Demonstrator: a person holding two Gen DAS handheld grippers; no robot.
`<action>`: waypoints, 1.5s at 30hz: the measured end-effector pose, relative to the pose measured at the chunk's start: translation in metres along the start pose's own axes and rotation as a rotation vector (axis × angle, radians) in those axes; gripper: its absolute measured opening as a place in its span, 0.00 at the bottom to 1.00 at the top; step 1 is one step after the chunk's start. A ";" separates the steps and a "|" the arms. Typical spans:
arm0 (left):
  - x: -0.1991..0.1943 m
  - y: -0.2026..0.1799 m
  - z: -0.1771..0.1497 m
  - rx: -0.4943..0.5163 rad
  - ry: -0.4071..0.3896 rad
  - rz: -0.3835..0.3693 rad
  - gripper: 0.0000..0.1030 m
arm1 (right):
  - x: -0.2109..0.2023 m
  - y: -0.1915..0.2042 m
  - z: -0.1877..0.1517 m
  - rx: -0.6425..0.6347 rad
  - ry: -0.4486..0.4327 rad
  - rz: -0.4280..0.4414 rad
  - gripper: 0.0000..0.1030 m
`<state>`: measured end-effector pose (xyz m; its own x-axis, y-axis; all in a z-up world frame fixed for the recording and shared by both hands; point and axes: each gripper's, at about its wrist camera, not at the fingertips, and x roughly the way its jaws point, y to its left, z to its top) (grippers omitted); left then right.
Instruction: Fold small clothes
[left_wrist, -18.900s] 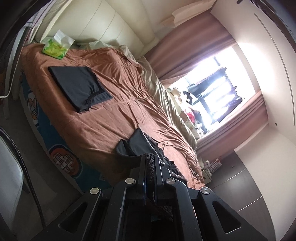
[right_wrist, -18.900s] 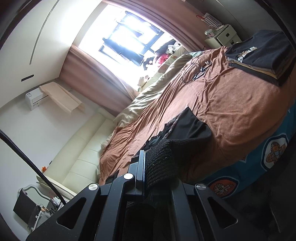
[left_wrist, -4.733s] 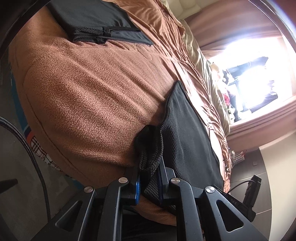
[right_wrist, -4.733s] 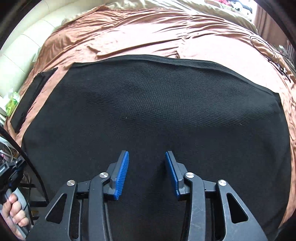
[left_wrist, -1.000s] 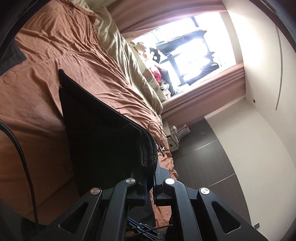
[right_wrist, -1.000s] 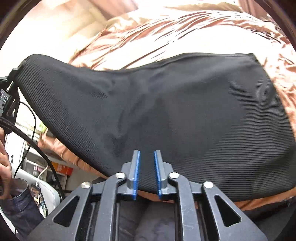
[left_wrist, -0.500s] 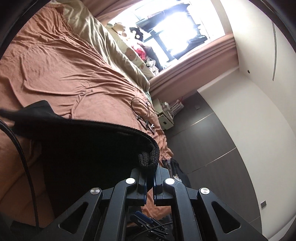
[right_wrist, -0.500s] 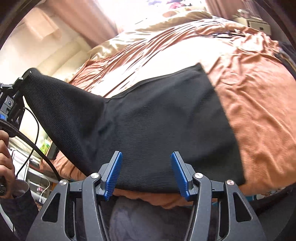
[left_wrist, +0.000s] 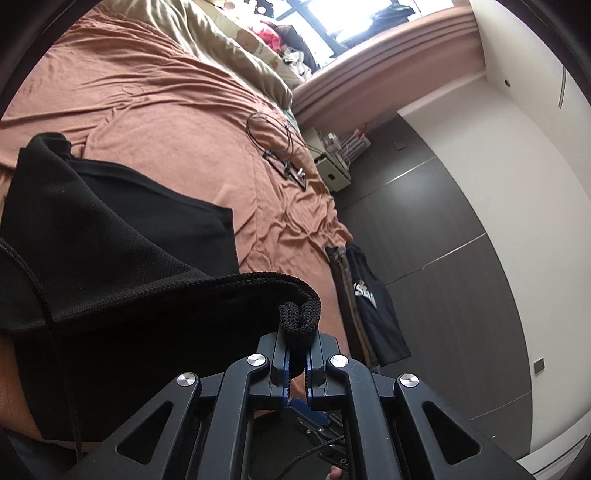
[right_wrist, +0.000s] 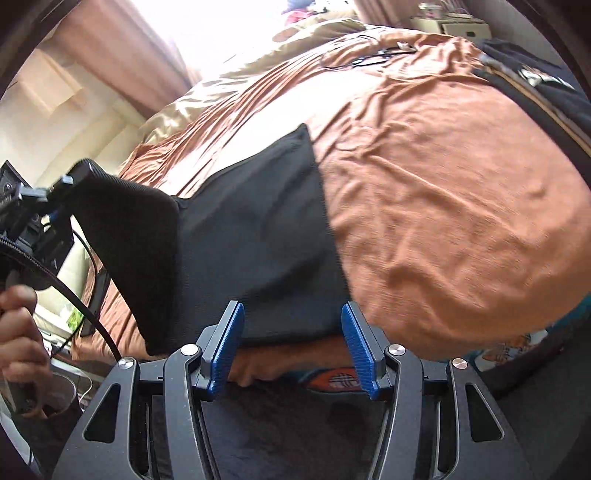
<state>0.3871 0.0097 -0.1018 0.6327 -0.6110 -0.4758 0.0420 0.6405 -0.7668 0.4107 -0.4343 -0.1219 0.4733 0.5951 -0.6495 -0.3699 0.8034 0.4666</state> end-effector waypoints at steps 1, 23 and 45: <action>0.007 -0.002 -0.005 0.005 0.014 0.006 0.03 | -0.001 -0.003 -0.002 0.005 0.003 -0.002 0.51; -0.032 0.078 -0.020 0.053 0.104 0.296 0.61 | 0.041 0.039 0.023 -0.294 0.129 -0.039 0.51; -0.036 0.150 -0.052 0.040 0.205 0.520 0.61 | 0.070 0.053 0.068 -0.376 0.163 -0.047 0.04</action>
<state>0.3305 0.1042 -0.2221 0.4143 -0.2856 -0.8642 -0.2038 0.8963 -0.3939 0.4785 -0.3482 -0.1019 0.3745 0.5230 -0.7656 -0.6318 0.7483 0.2021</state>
